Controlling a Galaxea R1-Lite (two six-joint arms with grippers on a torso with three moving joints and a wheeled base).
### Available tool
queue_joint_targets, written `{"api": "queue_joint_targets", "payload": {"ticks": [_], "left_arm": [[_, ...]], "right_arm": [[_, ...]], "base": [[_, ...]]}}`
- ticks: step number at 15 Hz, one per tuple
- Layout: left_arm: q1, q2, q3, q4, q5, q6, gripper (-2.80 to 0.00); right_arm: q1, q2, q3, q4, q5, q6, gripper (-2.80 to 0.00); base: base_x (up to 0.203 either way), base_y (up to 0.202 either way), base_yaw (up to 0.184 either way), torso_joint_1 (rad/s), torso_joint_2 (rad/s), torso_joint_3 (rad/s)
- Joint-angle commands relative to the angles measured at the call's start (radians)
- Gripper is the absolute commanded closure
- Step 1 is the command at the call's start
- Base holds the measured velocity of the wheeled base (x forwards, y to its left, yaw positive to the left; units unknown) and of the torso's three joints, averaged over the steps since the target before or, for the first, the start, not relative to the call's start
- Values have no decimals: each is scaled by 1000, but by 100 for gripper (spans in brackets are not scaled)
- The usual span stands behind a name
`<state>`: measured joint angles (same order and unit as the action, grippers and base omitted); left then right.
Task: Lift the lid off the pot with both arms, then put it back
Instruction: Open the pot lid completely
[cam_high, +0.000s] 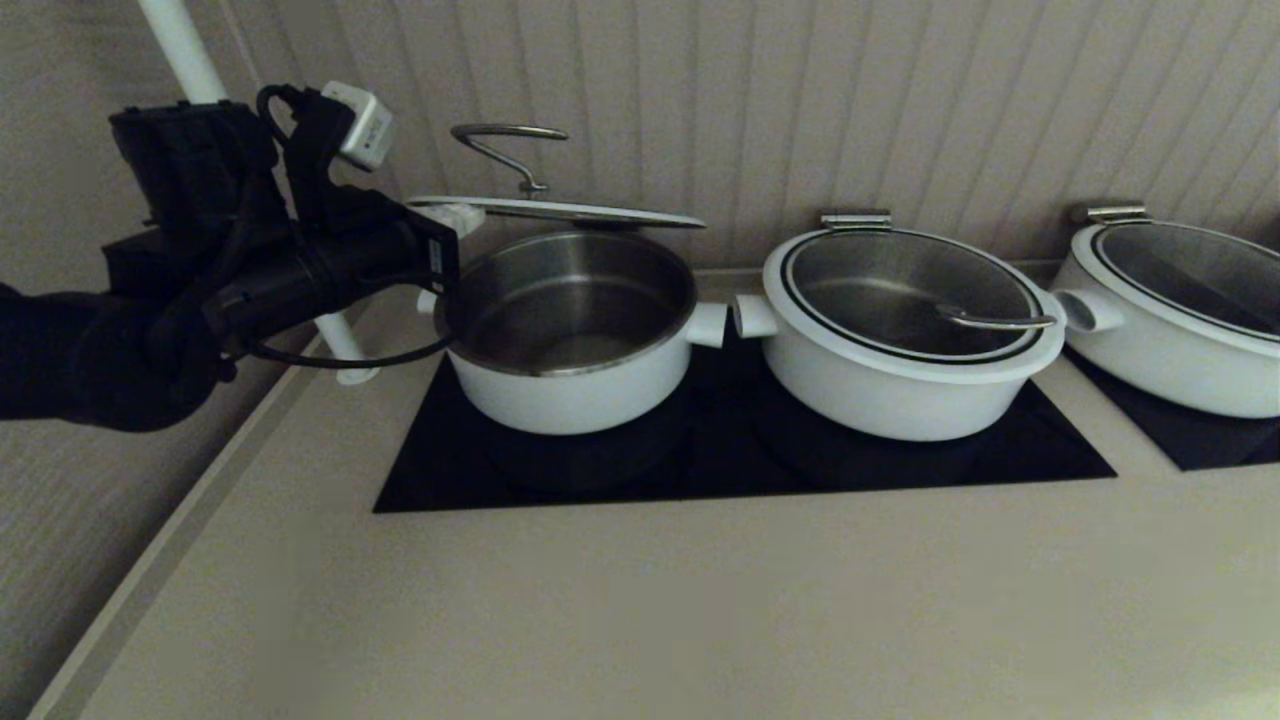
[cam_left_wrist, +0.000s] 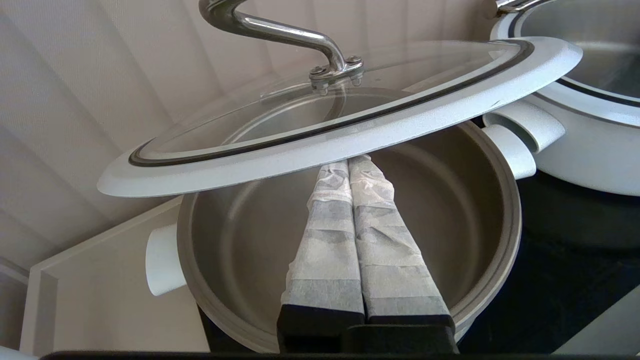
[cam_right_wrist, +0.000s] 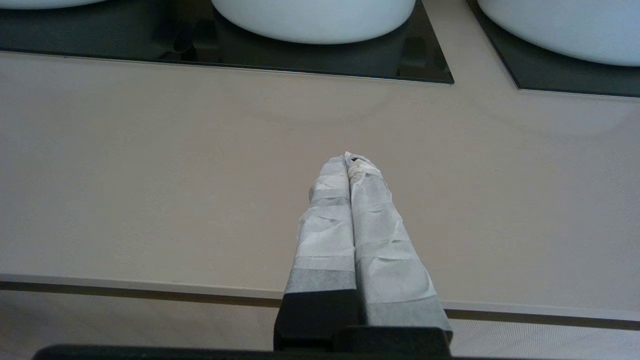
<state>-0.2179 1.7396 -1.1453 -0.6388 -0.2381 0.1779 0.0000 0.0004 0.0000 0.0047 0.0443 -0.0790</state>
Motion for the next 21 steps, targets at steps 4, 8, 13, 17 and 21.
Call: {"api": "queue_joint_targets", "payload": {"ticks": [4, 8, 13, 17, 21], "left_arm": [[0, -3, -4, -4, -1, 2, 0], [0, 0, -4, -4, -1, 2, 0], [-1, 1, -5, -6, -1, 5, 0], [-21, 3, -31, -6, -1, 3, 0], [-43, 9, -81, -4, 0, 5, 0]], "right_arm": [[0, 1, 0, 0, 0, -1, 0], [0, 2, 0, 1, 1, -1, 0], [0, 1, 0, 0, 1, -1, 0], [0, 1, 0, 0, 0, -1, 0], [0, 1, 0, 0, 0, -1, 0]], "base": [[0, 0, 0, 0, 0, 0], [0, 0, 0, 0, 0, 0], [0, 0, 0, 0, 0, 0], [0, 0, 0, 0, 0, 0], [0, 0, 0, 0, 0, 0]]}}
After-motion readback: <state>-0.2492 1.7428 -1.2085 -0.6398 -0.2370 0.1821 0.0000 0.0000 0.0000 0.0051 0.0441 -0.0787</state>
